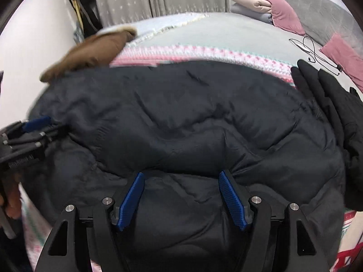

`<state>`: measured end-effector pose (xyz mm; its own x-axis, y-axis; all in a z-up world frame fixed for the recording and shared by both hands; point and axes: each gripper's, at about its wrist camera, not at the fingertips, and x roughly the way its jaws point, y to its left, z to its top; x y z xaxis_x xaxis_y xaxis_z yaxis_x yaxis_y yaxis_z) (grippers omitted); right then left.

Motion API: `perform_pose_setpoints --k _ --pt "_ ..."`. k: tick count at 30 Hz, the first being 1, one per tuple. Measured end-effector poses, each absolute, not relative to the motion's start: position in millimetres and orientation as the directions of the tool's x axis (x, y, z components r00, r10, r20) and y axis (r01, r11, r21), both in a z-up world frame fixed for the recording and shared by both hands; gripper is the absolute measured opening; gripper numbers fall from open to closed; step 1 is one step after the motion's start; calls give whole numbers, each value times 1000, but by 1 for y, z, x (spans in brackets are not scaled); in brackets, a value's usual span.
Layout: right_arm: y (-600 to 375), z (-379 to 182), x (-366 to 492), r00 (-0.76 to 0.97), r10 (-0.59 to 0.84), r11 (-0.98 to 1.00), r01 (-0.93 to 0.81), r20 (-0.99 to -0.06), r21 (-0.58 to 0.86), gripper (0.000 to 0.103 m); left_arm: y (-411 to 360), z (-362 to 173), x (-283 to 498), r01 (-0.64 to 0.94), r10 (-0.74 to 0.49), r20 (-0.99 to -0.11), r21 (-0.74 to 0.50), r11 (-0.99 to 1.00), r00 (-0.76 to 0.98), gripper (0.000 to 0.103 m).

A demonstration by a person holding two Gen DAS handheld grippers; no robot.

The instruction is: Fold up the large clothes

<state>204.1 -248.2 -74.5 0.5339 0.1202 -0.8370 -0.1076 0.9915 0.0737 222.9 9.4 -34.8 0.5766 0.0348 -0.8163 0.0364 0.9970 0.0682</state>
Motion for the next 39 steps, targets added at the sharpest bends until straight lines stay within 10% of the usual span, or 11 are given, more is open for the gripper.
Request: perform_pose_setpoints --k 28,31,35,39 --pt "-262 -54 185 568 119 993 -70 -814 96 84 -24 -39 179 129 28 -801 131 983 598 77" --pt "-249 -36 196 609 170 985 -107 -775 133 71 -19 -40 184 107 15 -810 95 990 586 77" --pt "-222 -39 225 567 237 971 -173 -789 167 15 -22 -42 184 108 20 -811 102 989 584 77" --pt "-201 -49 258 565 208 974 -193 -798 117 14 -21 -46 182 121 16 -813 106 987 582 77"
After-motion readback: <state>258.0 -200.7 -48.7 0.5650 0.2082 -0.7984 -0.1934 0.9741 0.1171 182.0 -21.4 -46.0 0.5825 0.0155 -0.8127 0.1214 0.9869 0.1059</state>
